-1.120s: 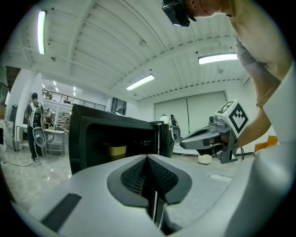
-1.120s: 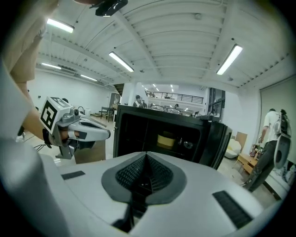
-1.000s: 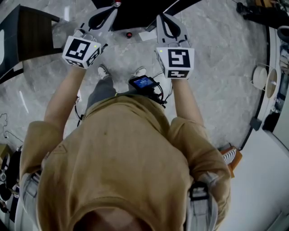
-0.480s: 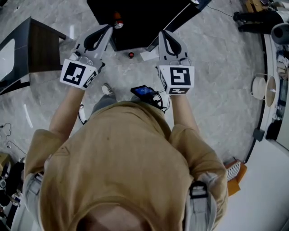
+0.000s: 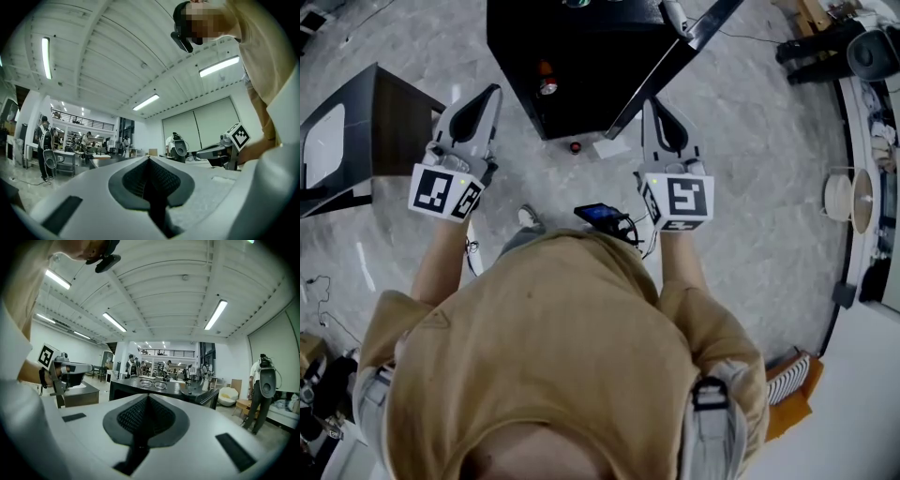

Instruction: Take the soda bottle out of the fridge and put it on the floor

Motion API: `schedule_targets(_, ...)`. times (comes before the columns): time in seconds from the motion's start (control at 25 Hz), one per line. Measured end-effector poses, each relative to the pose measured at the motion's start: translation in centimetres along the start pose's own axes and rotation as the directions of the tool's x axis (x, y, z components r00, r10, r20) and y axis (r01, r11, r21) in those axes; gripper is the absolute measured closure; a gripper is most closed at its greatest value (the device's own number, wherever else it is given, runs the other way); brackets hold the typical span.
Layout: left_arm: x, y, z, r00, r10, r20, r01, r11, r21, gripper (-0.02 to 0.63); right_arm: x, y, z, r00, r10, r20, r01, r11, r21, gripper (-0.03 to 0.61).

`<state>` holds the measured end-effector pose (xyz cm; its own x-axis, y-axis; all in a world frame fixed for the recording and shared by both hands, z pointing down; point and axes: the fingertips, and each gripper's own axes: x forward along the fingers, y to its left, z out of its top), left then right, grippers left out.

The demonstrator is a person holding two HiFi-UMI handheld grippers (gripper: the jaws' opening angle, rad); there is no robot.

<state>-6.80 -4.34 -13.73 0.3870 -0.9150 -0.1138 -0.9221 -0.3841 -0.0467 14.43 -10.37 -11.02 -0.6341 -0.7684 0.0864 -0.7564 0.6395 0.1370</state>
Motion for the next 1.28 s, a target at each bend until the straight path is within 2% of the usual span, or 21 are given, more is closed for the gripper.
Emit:
schedule_targets(0.2, -1.9, 1.8, 2.9, 0.998, 0.044, 0.037, -0.044, 0.999, -0.023, 0.618, -0.8, -1.0, 2.1, 1.000, -0.012, 0.005, 0.012, 1.000, -0.021, 0.578)
schedule_targets(0.4, -3.3, 2.7, 4.5, 0.996, 0.072, 0.047, -0.072, 0.997, 0.000, 0.618, -1.3, -1.2, 3.8, 0.999, -0.007, 0.037, 0.008, 1.000, -0.019, 0.578)
schedule_targets(0.64, -5.4, 3.6, 4.4, 0.992, 0.121, 0.028, -0.120, 0.992, -0.032, 0.618, -2.3, -1.7, 4.8, 0.998, -0.024, 0.058, 0.024, 1.000, -0.002, 0.578)
schedule_targets(0.84, -5.7, 3.3, 4.0, 0.993, 0.120, 0.009, -0.120, 0.992, -0.050, 0.618, -2.8, -2.3, 5.3, 0.998, -0.033, 0.061, 0.032, 0.999, 0.006, 0.578)
schedule_targets(1.28, -4.4, 3.6, 5.5, 0.990, 0.128, 0.062, -0.123, 0.990, -0.073, 0.618, -3.2, -1.7, 7.5, 0.996, -0.019, 0.091, 0.018, 1.000, 0.020, 0.578)
